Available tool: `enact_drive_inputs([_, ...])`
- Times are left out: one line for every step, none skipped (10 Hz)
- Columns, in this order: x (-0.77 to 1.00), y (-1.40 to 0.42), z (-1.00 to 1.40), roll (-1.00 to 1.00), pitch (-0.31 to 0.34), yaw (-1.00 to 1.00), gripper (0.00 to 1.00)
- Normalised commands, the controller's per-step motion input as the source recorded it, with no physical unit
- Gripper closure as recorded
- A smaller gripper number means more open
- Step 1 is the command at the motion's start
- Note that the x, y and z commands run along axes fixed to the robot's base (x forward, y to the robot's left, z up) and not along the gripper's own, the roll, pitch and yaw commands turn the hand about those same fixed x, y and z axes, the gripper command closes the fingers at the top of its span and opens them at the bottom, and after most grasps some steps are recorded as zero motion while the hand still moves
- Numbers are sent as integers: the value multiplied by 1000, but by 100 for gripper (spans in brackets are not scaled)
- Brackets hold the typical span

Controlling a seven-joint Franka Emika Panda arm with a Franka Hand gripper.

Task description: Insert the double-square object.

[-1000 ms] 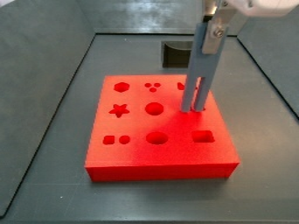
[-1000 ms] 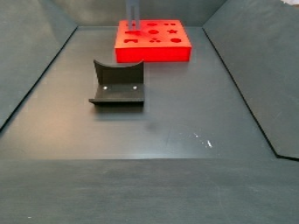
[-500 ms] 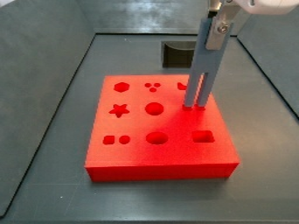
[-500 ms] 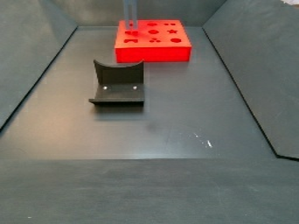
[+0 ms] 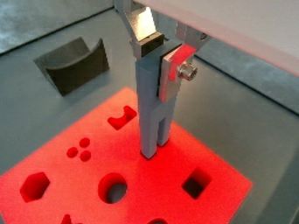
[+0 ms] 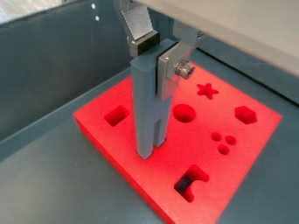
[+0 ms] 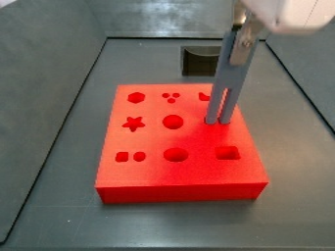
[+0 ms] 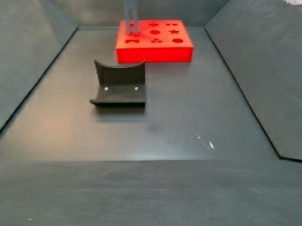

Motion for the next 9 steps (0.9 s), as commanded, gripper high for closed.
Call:
enact_drive_inputs([0, 0, -391, 0, 0, 0, 100])
enact_drive_inputs([0, 0, -431, 0, 0, 0, 100])
enact_drive_inputs([57, 0, -534, 0, 0, 0, 100])
enact_drive_inputs([77, 0, -506, 9, 0, -31, 100])
enact_drive_inputs([83, 0, -466, 31, 4, -40, 100])
enact_drive_inputs([74, 3, -389, 41, 16, -29, 100])
enact_drive_inputs([49, 0, -246, 81, 31, -20, 100])
enact_drive_inputs([0, 23, 0, -39, 0, -6, 100])
enact_drive_inputs([0, 0, 0, 0, 0, 0, 100])
